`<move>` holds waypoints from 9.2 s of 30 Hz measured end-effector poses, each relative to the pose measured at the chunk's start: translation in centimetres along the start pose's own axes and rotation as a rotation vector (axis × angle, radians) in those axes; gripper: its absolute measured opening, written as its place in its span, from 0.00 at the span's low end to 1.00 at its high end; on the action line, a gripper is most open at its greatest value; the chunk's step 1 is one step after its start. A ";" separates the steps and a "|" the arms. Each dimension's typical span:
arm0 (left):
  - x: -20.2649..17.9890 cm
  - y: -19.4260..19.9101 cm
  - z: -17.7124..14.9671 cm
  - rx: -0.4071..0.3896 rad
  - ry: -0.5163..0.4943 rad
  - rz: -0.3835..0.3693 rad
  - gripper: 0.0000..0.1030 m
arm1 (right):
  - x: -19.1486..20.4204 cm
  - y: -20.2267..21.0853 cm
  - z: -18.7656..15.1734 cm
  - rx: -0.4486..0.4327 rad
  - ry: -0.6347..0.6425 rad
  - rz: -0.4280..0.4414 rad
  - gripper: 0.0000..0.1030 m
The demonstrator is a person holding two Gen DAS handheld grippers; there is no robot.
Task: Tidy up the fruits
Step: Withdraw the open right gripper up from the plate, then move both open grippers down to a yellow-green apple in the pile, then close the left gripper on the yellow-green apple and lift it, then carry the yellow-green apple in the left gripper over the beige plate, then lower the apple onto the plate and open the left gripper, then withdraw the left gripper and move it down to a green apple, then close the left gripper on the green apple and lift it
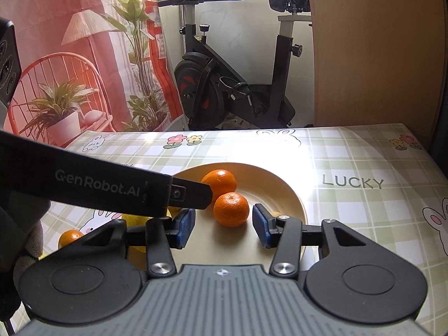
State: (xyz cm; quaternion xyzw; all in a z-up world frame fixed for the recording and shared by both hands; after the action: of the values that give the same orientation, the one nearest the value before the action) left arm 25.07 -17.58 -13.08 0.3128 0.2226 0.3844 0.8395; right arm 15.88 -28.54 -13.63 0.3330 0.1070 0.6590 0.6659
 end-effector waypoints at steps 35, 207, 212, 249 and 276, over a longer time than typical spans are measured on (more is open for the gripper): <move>11.6 11.2 -7.5 -0.056 0.133 0.068 0.60 | 10.1 2.0 -3.2 -0.005 0.120 0.153 0.47; 2.8 -5.8 2.5 0.170 -0.039 -0.069 0.48 | 1.0 -6.3 1.7 0.086 0.027 0.098 0.47; 3.6 -5.2 2.2 0.145 0.029 -0.068 0.50 | 1.9 -6.5 1.7 0.102 0.059 0.056 0.47; 7.2 9.4 -8.9 -0.085 0.248 0.058 0.50 | 7.2 3.5 -5.1 0.072 0.080 0.082 0.48; 4.8 8.6 -11.0 -0.044 0.175 0.003 0.49 | 8.8 3.0 -7.5 0.126 0.196 0.124 0.49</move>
State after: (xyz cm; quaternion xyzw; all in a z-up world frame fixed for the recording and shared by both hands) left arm 16.87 -5.59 -15.47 0.2599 0.2862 0.4163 0.8230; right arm 10.07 -18.17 -14.88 0.3143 0.1921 0.7201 0.5881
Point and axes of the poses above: each gripper's, at about its wrist camera, not at the fingertips, and y roughly against the way its jaws point, x to its left, z to its top, the point moved 2 cm from there along -y, roughly the way its jaws point, and after that the axes turned 6 degrees about -y, right-handed, at the moved point
